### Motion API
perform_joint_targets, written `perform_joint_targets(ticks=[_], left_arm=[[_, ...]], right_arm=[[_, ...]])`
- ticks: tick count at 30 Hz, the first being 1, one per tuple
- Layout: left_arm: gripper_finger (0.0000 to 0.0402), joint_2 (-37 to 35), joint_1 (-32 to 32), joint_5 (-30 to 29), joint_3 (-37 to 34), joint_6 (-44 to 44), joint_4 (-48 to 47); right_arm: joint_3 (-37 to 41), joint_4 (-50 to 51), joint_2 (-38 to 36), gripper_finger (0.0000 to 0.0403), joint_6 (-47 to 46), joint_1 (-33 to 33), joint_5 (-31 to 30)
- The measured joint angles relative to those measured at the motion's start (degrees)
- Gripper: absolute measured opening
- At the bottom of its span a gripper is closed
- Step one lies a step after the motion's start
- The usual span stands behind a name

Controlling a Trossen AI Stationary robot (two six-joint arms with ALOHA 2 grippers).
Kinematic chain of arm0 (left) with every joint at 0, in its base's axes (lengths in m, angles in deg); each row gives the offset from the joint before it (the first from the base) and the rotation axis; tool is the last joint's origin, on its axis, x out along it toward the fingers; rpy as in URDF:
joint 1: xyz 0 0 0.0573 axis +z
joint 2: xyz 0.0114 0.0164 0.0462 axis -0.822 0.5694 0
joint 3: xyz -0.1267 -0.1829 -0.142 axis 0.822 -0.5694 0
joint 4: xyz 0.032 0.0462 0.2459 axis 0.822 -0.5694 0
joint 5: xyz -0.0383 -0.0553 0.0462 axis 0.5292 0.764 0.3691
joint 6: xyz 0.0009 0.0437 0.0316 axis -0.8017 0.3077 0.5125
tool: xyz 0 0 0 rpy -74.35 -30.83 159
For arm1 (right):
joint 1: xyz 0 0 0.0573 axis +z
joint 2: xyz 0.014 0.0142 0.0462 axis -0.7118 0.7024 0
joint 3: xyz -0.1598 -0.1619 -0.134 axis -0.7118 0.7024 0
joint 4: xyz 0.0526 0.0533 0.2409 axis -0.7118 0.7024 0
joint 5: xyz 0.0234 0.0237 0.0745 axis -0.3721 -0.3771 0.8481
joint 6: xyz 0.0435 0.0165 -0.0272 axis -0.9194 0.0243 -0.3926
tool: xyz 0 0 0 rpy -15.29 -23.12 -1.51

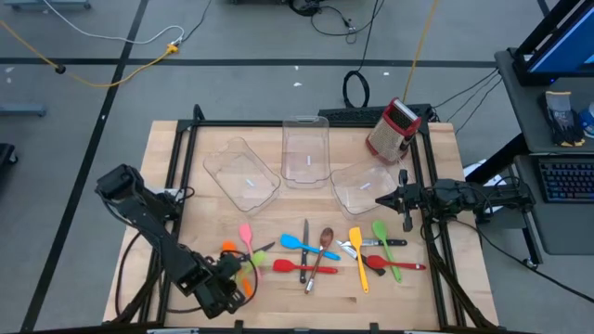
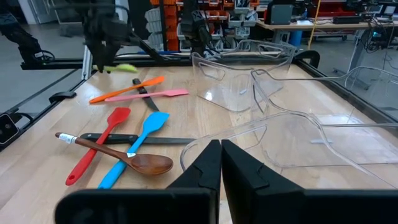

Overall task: Pick & Place Kitchen Items
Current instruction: Put the green serving spoon into the left bin

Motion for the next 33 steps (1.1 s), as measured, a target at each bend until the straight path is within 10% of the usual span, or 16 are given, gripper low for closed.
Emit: perform_joint_targets(ticks=[33], left_arm=[[0.0042, -18.63, 26.23, -23.83, 0.07, 0.59, 3.78]], right_arm=[[0.0, -0.39, -0.02, 0.0008, -0.17, 0.01, 0.02]])
